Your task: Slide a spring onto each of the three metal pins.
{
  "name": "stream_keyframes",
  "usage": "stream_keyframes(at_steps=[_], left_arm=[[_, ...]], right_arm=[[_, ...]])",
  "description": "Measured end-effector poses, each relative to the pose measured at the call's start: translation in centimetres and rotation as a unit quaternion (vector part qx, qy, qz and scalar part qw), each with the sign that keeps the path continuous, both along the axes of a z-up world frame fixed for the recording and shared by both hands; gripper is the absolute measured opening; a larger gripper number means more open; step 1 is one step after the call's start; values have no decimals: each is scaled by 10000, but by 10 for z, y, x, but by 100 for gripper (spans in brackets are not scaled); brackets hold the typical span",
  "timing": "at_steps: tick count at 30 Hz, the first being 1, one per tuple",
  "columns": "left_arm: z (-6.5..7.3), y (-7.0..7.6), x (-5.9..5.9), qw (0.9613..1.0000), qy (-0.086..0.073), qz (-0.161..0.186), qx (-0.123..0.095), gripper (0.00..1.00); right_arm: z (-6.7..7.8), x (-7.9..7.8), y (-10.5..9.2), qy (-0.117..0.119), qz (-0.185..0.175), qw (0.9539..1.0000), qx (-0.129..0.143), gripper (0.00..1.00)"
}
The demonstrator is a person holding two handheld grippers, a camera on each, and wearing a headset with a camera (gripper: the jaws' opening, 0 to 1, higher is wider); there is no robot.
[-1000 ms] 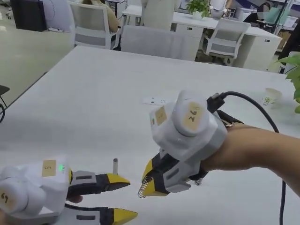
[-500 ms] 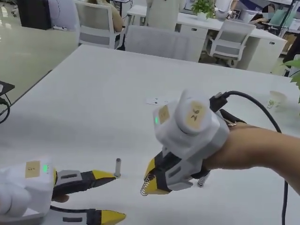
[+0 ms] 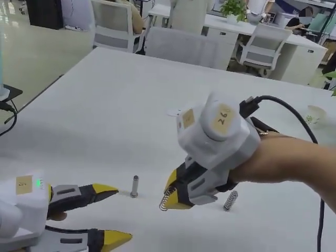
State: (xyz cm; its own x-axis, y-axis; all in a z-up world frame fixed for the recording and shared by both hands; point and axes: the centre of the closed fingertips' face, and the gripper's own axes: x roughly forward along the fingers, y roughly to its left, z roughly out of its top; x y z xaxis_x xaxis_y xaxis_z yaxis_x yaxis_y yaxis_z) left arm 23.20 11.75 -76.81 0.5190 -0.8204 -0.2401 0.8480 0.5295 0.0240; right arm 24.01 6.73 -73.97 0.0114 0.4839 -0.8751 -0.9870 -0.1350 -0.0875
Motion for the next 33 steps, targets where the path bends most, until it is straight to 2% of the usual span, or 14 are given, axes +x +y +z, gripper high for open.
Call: stream_keyframes(at_steps=[7,14,28,33], left_arm=[[-5,10,1,9999,56,134,-30,51],[-6,15,0,9997,74,220,-75,53],[-4,16,1,9996,63,270,-101,54],[-6,16,2,9996,67,255,-94,54]], right_arm=[[3,14,4,-135,-73,9999,-27,8],[4,27,12,-168,-95,9998,-37,8],[10,56,30,-277,-147,9995,9,8],[4,65,41,-259,-133,9996,13,8]])
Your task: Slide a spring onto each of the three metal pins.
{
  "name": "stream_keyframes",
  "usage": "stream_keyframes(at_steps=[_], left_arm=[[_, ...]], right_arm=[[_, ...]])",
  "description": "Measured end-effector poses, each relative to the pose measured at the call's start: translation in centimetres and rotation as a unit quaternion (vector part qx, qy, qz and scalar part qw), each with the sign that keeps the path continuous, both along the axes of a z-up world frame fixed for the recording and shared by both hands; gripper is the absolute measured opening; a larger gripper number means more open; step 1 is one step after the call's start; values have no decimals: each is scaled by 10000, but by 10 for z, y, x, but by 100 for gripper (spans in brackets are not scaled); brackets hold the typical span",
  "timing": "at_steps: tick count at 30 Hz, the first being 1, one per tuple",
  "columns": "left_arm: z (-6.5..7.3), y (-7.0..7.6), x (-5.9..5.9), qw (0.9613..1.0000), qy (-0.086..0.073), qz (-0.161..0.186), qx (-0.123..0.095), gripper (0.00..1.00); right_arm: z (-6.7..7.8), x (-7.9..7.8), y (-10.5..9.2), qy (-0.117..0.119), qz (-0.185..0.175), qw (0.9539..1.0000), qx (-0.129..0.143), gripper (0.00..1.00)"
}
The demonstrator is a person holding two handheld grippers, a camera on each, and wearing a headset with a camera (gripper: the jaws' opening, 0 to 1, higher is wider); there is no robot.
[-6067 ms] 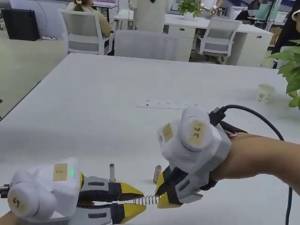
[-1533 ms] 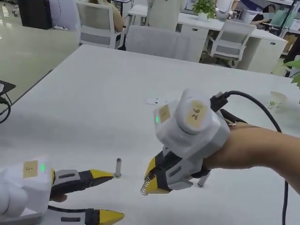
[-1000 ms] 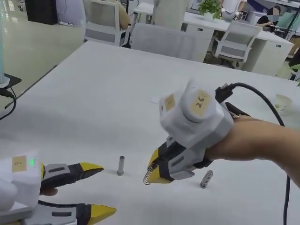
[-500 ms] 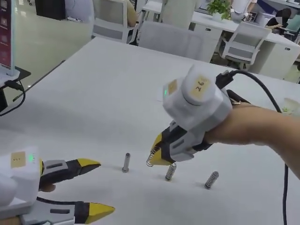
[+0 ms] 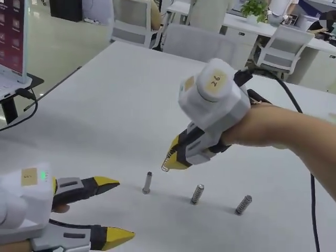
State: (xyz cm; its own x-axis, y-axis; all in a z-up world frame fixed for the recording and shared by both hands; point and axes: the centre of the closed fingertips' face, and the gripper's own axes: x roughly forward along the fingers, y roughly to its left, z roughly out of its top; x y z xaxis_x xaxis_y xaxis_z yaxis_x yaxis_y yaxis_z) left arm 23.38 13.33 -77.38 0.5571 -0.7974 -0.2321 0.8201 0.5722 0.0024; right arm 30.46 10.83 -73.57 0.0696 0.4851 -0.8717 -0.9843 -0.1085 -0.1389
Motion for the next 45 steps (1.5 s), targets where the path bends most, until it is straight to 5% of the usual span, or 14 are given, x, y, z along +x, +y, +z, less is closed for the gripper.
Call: stream_keyframes(at_steps=[16,45], left_arm=[[1,-1,3,10000,0,82,4,53],[-1,5,2,9999,37,162,6,50]], right_arm=[[-29,18,17,170,-52,9998,-129,8],[-59,18,22,339,-51,9986,-407,8]])
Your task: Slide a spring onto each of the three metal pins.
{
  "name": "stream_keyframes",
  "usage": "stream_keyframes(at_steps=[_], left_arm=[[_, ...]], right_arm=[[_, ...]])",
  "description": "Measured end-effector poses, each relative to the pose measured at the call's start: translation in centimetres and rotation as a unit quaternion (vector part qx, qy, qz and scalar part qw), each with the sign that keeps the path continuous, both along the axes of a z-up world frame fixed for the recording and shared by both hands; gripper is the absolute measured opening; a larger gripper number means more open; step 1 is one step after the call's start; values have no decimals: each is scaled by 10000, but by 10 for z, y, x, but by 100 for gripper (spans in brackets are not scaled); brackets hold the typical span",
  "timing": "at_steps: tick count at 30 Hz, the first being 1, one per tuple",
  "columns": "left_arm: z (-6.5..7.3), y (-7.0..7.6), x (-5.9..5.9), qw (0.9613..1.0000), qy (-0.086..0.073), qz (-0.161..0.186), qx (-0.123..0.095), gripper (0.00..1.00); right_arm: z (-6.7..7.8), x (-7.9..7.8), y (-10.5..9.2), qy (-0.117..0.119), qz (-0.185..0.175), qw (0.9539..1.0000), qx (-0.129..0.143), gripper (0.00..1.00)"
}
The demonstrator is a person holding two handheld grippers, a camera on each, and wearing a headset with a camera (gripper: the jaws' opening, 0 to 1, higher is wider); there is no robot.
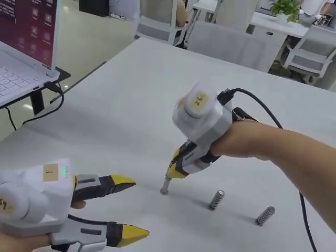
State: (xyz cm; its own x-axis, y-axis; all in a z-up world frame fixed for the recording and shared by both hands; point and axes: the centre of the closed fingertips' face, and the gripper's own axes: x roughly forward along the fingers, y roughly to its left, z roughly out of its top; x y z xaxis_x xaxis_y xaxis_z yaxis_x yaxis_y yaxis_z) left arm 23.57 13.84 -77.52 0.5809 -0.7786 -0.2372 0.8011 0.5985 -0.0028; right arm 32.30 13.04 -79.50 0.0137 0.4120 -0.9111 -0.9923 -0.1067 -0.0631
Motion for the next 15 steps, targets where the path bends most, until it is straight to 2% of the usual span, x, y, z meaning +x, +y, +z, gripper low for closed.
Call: stream_keyframes(at_steps=[15], left_arm=[[-1,-1,-1,10000,19,-2,-10,50]], right_arm=[[-25,-2,0,9,-44,9999,-147,9]])
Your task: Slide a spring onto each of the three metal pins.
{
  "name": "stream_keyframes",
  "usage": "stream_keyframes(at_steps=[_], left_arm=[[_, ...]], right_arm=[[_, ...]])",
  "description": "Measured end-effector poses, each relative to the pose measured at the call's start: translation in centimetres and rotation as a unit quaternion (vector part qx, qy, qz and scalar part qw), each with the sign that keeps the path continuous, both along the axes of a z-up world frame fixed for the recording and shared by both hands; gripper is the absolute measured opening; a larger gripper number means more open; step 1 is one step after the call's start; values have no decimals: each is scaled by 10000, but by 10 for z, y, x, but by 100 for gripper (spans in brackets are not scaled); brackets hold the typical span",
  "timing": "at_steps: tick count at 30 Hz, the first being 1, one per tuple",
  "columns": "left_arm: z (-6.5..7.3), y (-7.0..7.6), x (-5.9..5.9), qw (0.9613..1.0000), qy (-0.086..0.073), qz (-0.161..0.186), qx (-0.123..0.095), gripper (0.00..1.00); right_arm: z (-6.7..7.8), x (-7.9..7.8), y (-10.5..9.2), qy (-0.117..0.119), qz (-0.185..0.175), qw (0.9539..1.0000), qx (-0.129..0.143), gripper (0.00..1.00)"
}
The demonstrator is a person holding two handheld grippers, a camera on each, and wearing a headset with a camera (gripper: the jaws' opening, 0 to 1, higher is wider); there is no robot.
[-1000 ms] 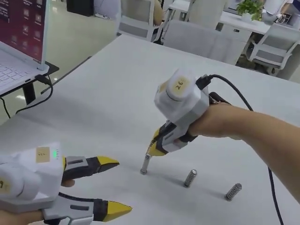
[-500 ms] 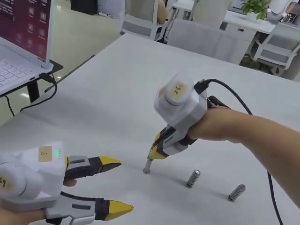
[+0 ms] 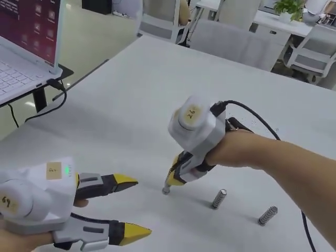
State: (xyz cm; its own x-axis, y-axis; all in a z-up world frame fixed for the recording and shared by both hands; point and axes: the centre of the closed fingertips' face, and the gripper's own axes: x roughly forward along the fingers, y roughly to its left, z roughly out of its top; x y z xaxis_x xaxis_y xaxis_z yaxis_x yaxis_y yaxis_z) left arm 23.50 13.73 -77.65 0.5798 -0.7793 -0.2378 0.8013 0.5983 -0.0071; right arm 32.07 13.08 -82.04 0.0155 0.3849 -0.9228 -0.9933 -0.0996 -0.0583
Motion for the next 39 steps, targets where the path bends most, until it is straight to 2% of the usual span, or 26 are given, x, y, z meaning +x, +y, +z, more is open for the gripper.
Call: stream_keyframes(at_steps=[22,34,39], left_arm=[[-1,-2,2,10000,22,-34,28,49],[-1,-1,3,10000,23,-34,33,49],[-1,-2,3,10000,36,-38,42,50]], right_arm=[[-21,-4,-2,91,-76,9999,-88,9],[-24,-4,-4,143,-172,9997,-77,10],[-22,-3,-8,154,-254,9996,-24,13]])
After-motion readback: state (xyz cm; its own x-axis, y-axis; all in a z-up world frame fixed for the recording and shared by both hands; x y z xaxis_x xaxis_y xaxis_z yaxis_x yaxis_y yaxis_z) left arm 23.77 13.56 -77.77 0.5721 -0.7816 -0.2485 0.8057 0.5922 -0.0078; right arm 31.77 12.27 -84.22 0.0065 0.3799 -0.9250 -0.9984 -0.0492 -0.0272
